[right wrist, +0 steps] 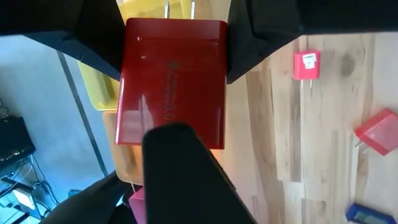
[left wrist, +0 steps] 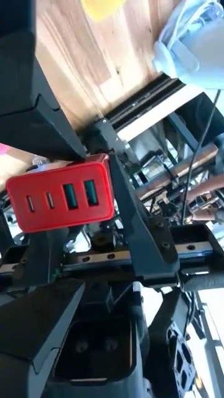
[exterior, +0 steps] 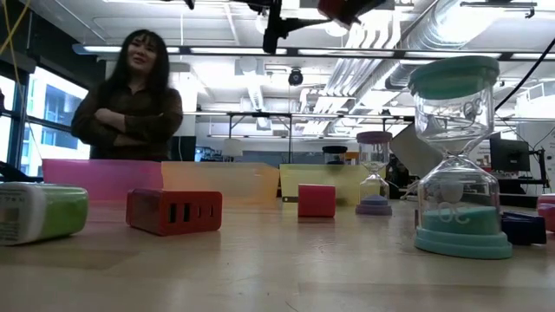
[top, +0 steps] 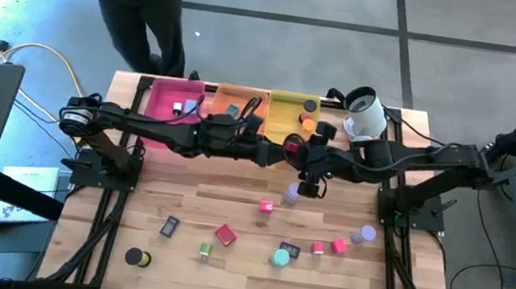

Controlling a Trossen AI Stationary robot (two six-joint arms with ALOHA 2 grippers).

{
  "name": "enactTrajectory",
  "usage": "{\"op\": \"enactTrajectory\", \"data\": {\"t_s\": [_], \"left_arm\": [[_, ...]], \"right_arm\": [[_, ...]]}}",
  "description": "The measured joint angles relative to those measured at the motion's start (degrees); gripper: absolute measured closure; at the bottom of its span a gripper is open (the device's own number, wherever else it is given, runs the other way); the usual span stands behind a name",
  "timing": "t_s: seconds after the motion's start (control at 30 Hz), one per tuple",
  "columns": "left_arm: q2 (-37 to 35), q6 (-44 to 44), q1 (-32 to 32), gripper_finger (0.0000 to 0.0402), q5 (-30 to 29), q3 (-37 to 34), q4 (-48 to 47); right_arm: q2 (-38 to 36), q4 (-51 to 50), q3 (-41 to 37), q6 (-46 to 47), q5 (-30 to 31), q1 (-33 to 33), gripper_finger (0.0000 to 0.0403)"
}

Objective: Pick & Place Office items
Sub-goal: Put the right red charger adapter into the red bin

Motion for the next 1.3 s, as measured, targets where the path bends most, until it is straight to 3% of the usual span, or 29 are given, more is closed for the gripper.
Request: {"op": "enactTrajectory", "data": {"t_s": [0.3,0.67,0.9,1.07,1.3], "left_arm": [[0.02,1.49,-0.11,0.0119,0.41,-0.02,-1.43],[0.02,1.65,-0.11,0.0208,1.54,0.0,-3.55],[-0.15,1.66,-0.2,0.0288,2.17,0.22,-4.22],[-0.13,1.64,-0.17,0.0292,3.06,0.24,-5.14],[-0.15,4.64,-0.04,0.0292,2.69,0.24,-6.96]], "right_arm": [[0.64,0.19,0.04,0.32,-0.43,0.06,0.02],[0.61,0.09,0.0,0.5,-1.25,0.11,0.02],[0.72,0.28,-0.07,-0.29,-2.54,0.04,0.0139],[0.7,0.11,-0.07,-0.92,-2.84,0.06,0.0114],[-1.98,-0.61,-0.09,-1.27,-3.93,0.54,0.0109]]}}
